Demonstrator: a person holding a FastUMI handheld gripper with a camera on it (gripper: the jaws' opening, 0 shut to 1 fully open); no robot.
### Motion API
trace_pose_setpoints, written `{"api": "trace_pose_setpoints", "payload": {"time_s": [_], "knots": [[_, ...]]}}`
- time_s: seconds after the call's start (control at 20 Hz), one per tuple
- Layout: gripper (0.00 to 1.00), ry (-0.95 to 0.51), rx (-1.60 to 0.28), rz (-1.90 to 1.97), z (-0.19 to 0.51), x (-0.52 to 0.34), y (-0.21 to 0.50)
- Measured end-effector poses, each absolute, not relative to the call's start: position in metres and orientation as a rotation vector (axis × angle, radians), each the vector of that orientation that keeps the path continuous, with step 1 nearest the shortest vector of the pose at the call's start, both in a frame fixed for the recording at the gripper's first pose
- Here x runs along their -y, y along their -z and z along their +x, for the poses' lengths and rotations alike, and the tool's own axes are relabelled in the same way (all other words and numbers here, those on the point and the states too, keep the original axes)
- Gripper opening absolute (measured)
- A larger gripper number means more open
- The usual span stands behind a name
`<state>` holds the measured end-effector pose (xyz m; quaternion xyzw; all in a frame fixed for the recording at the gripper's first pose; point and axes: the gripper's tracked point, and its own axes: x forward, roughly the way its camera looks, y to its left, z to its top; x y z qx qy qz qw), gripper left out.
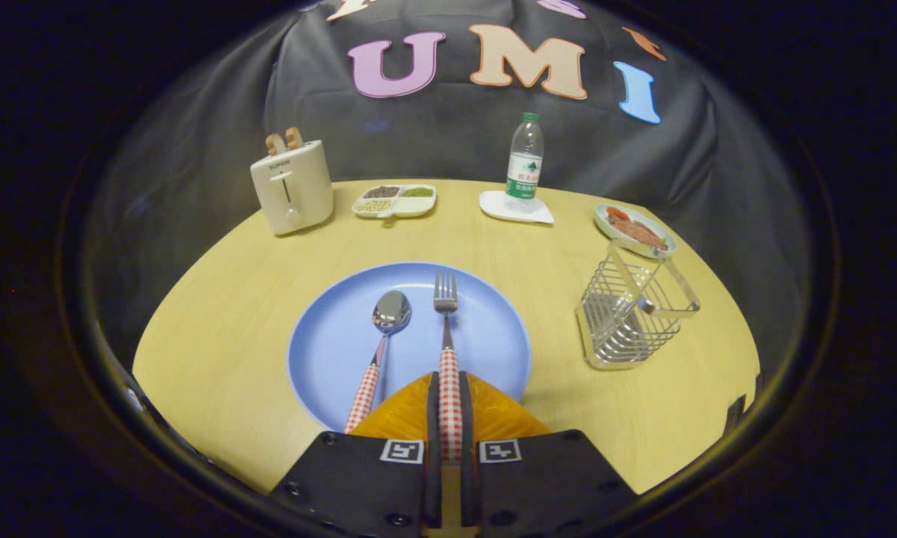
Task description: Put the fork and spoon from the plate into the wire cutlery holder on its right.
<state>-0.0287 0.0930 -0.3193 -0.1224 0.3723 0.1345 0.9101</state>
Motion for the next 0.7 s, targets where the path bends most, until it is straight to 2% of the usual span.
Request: {"api": "trace_pose_setpoints", "payload": {"time_s": [0.35,0.7], "knots": [[0.13,-0.288,-0.754,-0.218,-0.014,-0.071,0.250],[0.13,-0.210,-0.718,-0.217,0.029,-0.021,0.186]]}}
